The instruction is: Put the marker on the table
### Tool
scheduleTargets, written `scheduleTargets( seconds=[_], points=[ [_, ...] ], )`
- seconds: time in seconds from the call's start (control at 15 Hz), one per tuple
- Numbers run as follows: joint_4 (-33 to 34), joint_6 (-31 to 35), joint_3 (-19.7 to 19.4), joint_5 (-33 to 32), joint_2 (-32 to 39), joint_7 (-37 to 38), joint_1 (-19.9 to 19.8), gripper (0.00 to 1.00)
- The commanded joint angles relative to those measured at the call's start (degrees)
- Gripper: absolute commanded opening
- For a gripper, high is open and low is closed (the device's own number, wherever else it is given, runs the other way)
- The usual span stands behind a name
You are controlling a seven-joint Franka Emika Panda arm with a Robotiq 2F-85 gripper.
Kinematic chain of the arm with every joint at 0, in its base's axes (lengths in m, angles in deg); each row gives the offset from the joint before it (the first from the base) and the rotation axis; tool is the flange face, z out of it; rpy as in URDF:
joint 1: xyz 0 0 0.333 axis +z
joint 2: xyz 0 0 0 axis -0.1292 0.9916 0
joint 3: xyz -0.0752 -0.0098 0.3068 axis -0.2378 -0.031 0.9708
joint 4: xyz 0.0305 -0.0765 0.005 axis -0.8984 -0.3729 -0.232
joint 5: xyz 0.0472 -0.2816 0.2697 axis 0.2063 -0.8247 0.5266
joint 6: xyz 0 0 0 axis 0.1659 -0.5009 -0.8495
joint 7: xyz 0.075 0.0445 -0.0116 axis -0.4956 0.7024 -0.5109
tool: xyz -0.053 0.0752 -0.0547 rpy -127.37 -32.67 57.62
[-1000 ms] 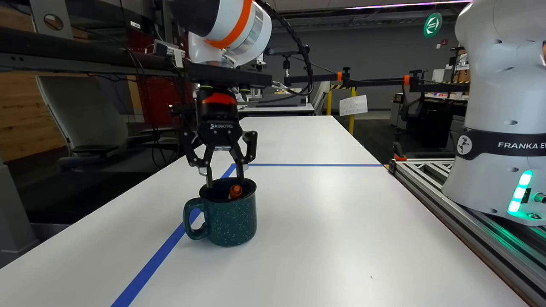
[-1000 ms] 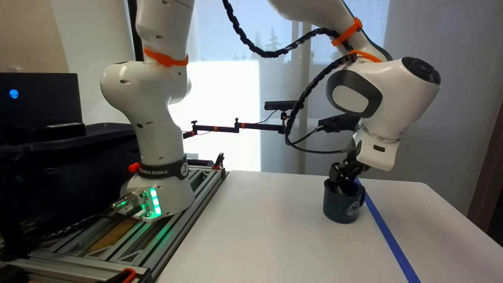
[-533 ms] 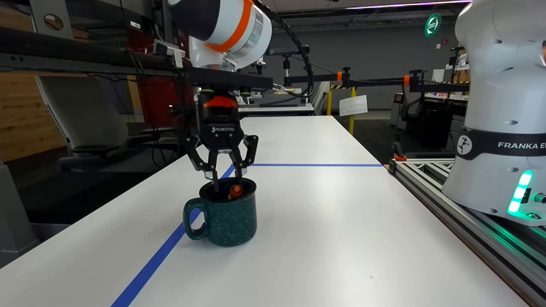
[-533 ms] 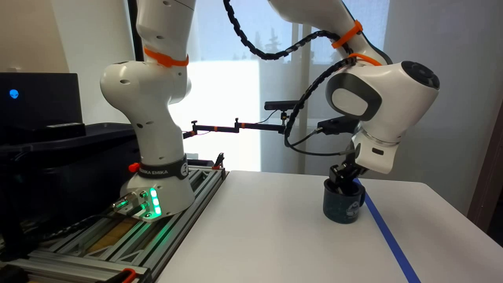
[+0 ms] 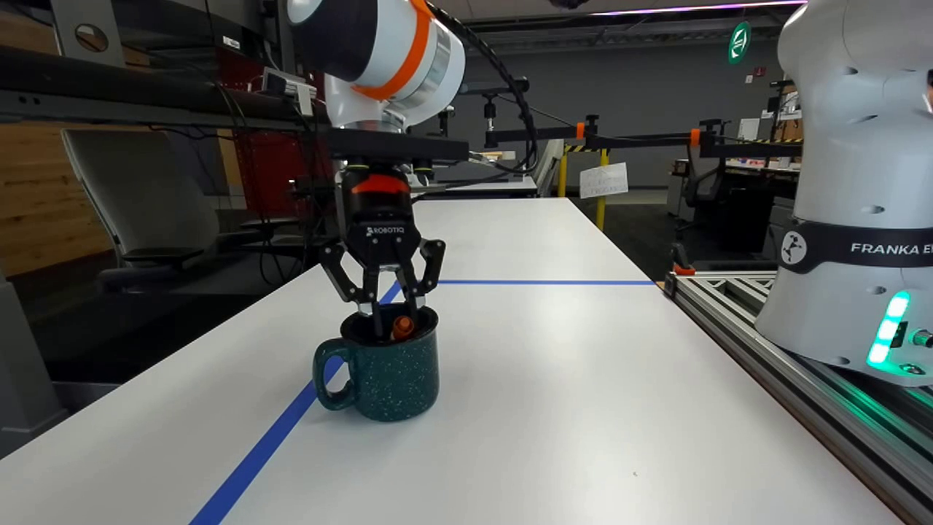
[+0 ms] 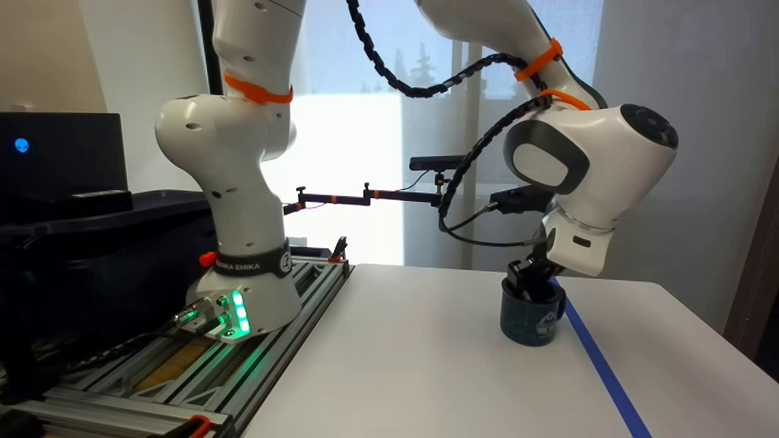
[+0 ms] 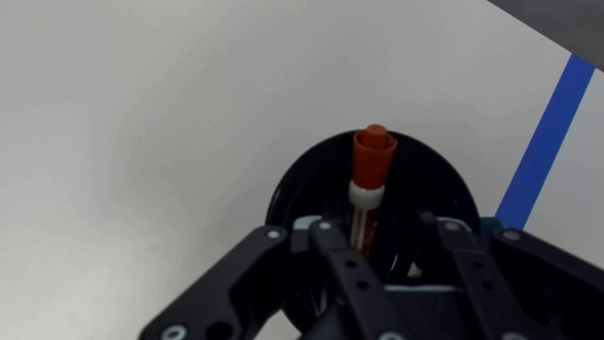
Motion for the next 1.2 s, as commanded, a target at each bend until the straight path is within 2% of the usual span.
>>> scheduleTargets(
  seconds=[0.0, 0.13, 0.2, 0.33, 0.4, 0.87, 1.13],
  points=[
    [0.6, 0.1, 0.1, 0.5, 0.7, 0.1, 0.4, 0.36],
    [0.5, 0.0, 0.3, 0.6, 0.8, -0.2, 0.4, 0.29],
    [0.5, -0.1, 0.3, 0.6, 0.7, -0.3, 0.3, 0.1],
    [0.2, -0.3, 0.4, 0.7, -0.2, -0.6, 0.3, 0.0],
    [0.0, -0.1, 0.4, 0.8, -0.6, -0.8, 0.2, 0.05],
    [-2.5, -3.6, -0.7, -2.3, -8.8, 3.4, 0.6, 0.05],
    [-4.2, -7.8, -2.0, -6.7, -15.3, 8.9, 0.1, 0.05]
  ],
)
